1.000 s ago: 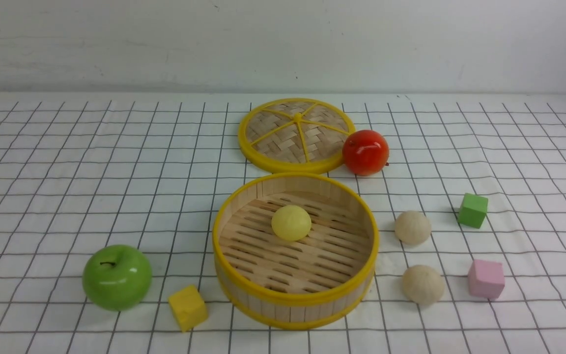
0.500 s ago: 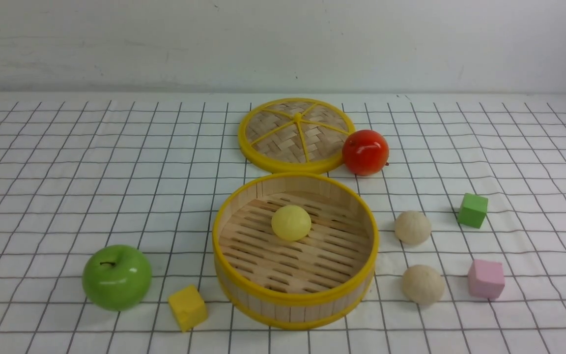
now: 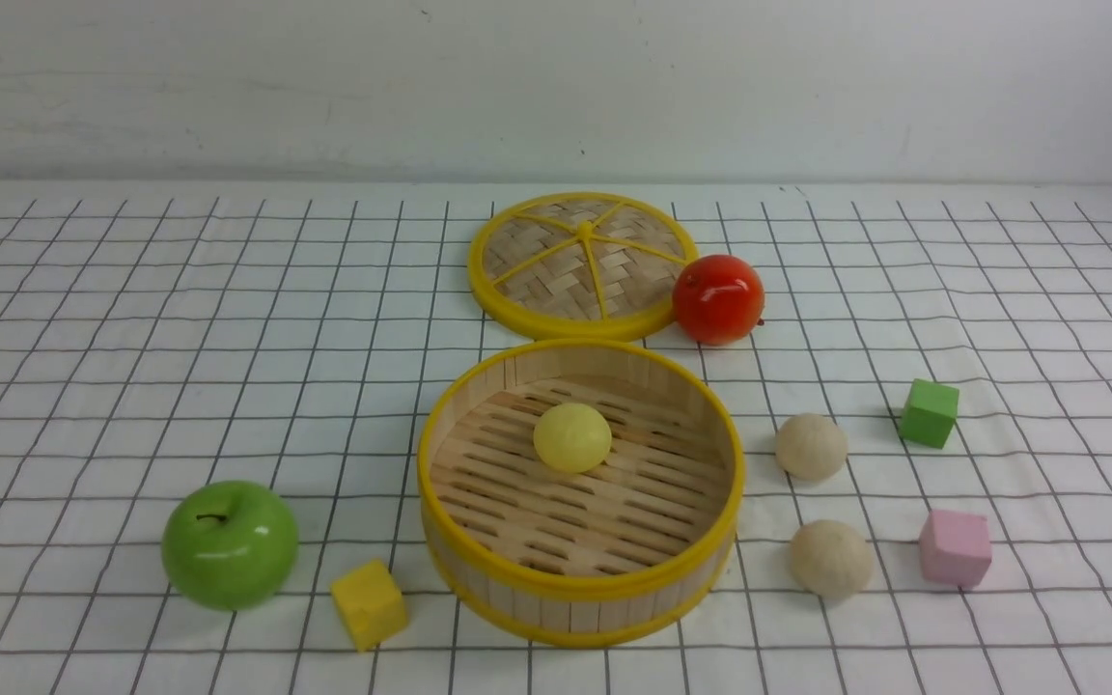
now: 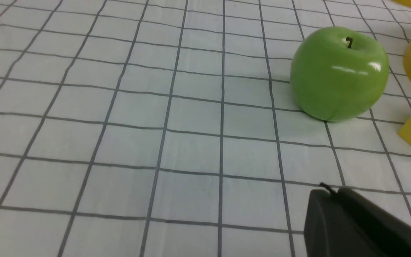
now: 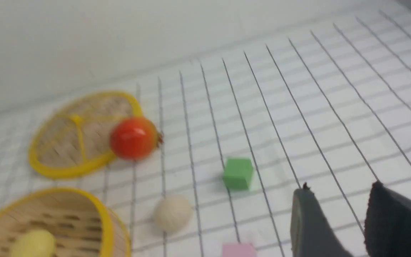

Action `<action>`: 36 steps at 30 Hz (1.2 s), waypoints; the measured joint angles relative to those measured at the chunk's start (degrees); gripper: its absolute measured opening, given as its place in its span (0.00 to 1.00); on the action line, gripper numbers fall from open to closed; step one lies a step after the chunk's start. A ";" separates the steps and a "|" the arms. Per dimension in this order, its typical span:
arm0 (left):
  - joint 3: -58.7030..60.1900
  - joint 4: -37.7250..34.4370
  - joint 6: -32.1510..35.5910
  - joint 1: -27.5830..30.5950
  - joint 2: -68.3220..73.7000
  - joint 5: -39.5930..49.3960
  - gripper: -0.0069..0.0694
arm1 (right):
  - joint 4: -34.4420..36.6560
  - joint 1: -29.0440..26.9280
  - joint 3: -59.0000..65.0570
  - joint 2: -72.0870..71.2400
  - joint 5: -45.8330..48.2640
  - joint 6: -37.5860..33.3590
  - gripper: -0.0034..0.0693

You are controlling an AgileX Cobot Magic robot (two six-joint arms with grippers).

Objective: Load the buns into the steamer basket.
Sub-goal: Use the right arm to grab a steamed stuffed bun

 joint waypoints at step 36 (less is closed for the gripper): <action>0.00 0.02 0.00 0.00 0.00 0.00 0.14 | 9.79 18.75 -15.27 54.13 -0.32 -12.00 0.38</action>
